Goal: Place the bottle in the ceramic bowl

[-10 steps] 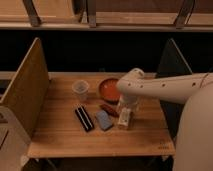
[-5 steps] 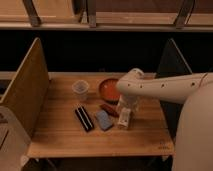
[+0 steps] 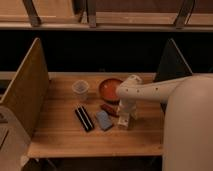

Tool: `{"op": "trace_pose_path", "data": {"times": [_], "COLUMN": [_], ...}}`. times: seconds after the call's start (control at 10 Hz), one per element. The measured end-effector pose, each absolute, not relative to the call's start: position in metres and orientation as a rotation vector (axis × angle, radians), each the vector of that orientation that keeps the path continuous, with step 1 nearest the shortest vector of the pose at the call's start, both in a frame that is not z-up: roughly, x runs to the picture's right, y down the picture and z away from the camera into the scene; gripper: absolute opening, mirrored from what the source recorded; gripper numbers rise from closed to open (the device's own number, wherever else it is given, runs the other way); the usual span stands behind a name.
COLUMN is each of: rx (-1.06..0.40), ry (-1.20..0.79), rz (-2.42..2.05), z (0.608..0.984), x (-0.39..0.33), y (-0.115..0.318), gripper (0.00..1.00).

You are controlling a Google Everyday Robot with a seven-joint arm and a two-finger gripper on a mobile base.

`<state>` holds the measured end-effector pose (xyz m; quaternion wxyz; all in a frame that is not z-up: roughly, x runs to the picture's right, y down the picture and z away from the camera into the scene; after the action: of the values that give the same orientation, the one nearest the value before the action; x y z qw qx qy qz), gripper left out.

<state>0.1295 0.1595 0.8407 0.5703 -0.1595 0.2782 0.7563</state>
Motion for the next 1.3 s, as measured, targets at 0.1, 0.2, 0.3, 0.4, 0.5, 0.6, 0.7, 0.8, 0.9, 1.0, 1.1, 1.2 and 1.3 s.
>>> {"op": "trace_pose_path", "data": {"times": [0.1,0.2,0.3,0.4,0.5,0.6,0.7,0.8,0.9,1.0,1.1,1.2,1.3], "rx": [-0.387,-0.398,-0.408,-0.418,-0.424,-0.427,-0.420,-0.392,-0.358,-0.337,-0.295,-0.233,-0.192], "ry": [0.667,0.678,0.684,0.686,0.687,0.688,0.691,0.698,0.709,0.721,0.730,0.730,0.718], "rz": [1.779,1.785,1.787,1.790,1.793,1.800,1.815,1.837,1.856,1.881,1.908,1.916,1.912], "z": [0.847,0.851,0.853,0.855,0.857,0.856,0.854,0.847,0.837,0.826,0.810,0.792,0.783], "x": [0.132,0.133,0.135,0.135,0.136,0.138,0.143,0.153,0.164,0.172,0.182,0.191,0.193], "y": [0.167,0.173,0.177,0.180,0.182,0.183,0.182,0.176,0.170,0.164,0.152,0.132,0.115], "gripper": [0.65,0.65,0.60,0.51,0.40,0.30,0.19,0.08,0.02,0.00,0.00,0.00,0.00]}}
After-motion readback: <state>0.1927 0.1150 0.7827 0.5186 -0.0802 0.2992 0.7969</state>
